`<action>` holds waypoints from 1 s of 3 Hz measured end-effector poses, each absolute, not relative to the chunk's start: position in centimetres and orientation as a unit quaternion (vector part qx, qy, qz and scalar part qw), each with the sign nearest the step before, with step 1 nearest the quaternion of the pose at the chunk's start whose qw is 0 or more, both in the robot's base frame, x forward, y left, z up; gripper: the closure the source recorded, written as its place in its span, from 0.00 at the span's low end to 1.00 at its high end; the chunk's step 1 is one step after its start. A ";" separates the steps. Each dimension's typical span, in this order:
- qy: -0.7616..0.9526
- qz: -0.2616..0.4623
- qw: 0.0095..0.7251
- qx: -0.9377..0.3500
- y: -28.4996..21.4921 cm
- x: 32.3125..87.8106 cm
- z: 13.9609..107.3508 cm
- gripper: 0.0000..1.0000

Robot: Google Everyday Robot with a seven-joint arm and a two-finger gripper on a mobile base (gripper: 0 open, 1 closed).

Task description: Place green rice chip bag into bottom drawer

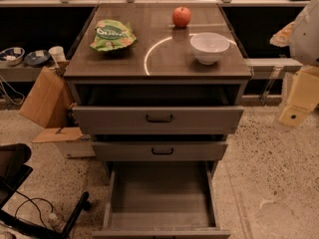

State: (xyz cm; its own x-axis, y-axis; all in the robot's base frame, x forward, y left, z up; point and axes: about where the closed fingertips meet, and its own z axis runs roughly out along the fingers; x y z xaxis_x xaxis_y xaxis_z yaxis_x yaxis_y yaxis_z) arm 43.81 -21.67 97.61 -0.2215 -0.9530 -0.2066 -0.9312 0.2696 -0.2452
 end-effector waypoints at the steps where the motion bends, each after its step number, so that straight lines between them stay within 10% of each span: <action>1: 0.781 -0.034 0.159 -0.603 -21.7 43.8 97.6 0.00; 3: 0.755 -0.051 0.254 -0.603 -17.4 48.9 96.9 0.00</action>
Offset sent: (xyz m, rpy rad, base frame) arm 0.0628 0.0457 -0.0273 0.1942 -0.1928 0.0630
